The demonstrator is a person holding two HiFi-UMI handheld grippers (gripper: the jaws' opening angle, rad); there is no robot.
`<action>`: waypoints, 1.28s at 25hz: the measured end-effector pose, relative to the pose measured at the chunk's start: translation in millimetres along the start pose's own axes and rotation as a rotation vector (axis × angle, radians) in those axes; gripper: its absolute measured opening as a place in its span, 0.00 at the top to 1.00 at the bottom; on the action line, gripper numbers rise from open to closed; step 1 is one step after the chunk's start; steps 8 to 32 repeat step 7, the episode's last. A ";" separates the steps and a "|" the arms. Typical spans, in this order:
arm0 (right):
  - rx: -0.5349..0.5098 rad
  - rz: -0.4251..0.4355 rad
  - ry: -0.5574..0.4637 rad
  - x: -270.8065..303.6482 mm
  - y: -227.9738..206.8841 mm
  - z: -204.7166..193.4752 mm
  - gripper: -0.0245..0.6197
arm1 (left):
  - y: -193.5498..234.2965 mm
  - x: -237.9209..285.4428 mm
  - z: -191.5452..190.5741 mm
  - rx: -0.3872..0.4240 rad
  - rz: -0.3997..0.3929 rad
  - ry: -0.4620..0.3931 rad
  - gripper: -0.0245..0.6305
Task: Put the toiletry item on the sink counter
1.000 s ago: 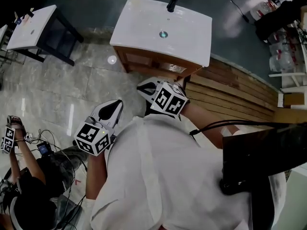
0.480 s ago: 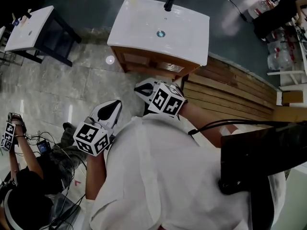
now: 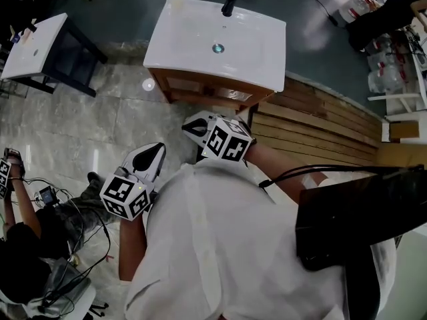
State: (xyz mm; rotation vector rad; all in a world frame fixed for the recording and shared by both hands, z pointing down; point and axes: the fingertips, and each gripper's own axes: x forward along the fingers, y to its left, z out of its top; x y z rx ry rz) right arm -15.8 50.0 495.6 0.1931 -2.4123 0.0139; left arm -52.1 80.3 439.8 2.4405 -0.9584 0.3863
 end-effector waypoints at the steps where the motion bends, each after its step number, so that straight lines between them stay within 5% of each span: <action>1: -0.001 0.002 0.002 1.0 -0.6 -1.0 0.95 | 1.1 1.1 -0.2 -0.001 -0.001 0.003 0.95; 32: 0.014 0.029 -0.007 9.1 -8.8 -2.5 0.95 | 13.0 8.7 1.6 -0.012 0.001 0.010 0.95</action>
